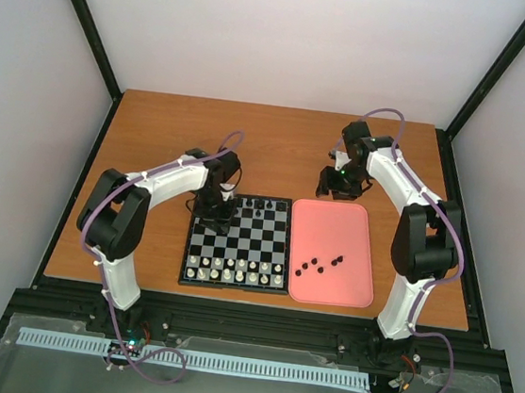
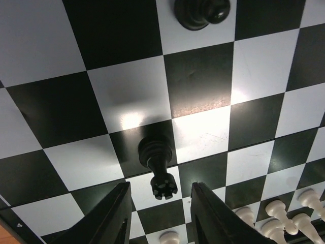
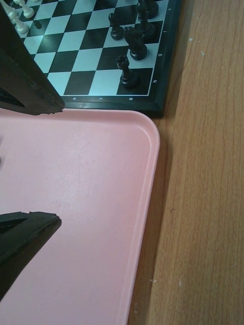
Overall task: Set up the chess pieces on the board
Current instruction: Pick up the chess piece from the chessboard, then place the chess piece on the chessboard.
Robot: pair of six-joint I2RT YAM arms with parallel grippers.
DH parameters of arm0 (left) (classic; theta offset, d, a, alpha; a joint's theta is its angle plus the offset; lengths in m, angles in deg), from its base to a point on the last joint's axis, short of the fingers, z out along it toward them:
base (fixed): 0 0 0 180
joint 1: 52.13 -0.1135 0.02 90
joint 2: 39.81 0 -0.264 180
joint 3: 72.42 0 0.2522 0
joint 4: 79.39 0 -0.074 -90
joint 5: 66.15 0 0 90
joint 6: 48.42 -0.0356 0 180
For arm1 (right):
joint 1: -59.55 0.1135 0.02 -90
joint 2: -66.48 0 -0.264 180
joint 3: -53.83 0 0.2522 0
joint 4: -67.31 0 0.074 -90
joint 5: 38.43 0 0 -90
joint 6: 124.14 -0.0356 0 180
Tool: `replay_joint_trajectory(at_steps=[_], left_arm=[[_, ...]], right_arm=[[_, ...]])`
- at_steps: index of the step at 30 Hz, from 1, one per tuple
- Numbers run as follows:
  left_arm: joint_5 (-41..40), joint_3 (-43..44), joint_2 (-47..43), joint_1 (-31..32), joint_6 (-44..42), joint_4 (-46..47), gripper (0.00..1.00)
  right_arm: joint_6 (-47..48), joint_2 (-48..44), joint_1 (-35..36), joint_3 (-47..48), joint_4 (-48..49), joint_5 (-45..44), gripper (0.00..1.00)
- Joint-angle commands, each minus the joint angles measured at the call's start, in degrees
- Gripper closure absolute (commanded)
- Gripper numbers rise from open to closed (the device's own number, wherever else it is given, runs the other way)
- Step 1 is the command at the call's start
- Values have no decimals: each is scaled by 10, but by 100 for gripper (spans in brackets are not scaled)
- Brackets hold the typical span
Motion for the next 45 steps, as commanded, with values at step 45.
replay_joint_trajectory(at_steps=[45], left_arm=[[-87, 116, -4, -129, -68, -103, 99]], right_arm=[[8, 11, -5, 22, 0, 23, 47]])
